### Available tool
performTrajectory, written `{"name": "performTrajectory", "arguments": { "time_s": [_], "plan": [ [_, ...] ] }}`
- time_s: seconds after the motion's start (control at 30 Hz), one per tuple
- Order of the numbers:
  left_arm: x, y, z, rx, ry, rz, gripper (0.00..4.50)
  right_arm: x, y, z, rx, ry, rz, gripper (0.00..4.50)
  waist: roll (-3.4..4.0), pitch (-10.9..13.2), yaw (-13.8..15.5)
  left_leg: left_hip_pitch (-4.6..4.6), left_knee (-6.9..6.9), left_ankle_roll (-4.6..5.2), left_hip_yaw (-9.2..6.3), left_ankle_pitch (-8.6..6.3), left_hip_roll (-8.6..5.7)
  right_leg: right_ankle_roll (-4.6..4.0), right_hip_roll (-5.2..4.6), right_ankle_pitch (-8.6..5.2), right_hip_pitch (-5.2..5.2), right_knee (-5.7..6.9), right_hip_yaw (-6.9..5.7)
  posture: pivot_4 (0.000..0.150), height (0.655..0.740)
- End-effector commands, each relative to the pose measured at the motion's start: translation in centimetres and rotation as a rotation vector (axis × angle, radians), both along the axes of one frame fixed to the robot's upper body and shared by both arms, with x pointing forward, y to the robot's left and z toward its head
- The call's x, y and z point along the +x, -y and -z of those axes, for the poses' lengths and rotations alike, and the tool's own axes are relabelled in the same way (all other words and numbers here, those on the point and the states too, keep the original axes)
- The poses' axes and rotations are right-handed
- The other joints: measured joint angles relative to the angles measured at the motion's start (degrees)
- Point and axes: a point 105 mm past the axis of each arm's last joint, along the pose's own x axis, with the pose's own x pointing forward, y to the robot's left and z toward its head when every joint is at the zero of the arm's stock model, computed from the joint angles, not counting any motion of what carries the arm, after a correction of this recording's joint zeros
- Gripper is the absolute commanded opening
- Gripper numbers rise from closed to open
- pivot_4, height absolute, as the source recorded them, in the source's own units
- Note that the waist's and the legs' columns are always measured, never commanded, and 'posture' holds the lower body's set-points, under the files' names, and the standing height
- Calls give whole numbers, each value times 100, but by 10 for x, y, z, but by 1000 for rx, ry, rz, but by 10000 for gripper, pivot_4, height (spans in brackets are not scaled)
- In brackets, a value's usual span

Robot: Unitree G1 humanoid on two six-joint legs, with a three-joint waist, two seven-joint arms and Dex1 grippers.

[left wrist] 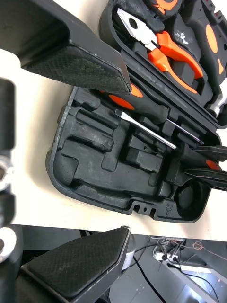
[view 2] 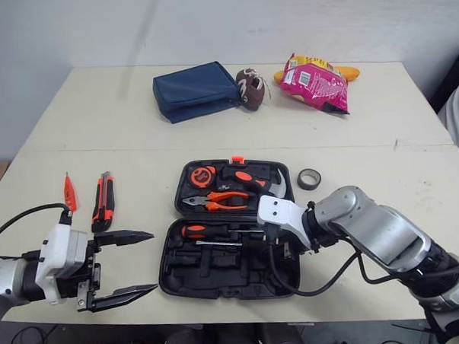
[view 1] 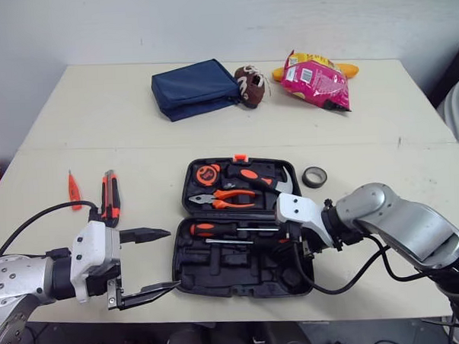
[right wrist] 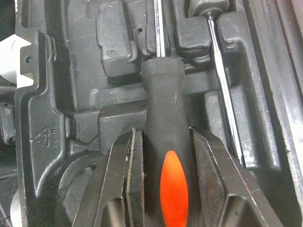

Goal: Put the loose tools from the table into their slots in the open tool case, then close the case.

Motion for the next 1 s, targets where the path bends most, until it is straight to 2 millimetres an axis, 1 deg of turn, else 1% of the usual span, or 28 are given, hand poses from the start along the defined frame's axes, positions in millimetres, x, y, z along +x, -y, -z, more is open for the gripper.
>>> {"name": "performTrajectory", "arguments": {
  "time_s": [0.03, 0.43, 0.6, 1.0],
  "plan": [
    [-2, 5, -6, 2, 36, 21, 45000, 3, 4, 5, -27, -2, 26, 10303, -1, -1, 1, 0, 0, 0, 0, 0, 0, 0, 0, 0, 0, 0, 0, 1500, 7400],
    [-2, 6, -6, 0, 34, 20, 45000, 7, 10, 8, -61, -17, 59, 10303, -5, -3, 3, 0, 1, 1, 0, 0, 0, -1, -1, 2, 1, 0, 0, 1500, 7400],
    [-2, 7, -5, -4, 33, 18, 45000, 10, 10, 5, -53, -25, 67, 10303, -6, -4, 2, 0, 1, 1, 0, 1, -1, -1, -2, 2, 1, -1, 0, 1500, 7400],
    [-2, 9, -4, -5, 34, 17, 45000, 6, 8, 9, -62, -47, 50, 10303, -7, -4, 7, 0, 0, 3, 0, 0, -1, -2, -4, 3, 1, -2, -1, 1500, 7400]
  ]
}}
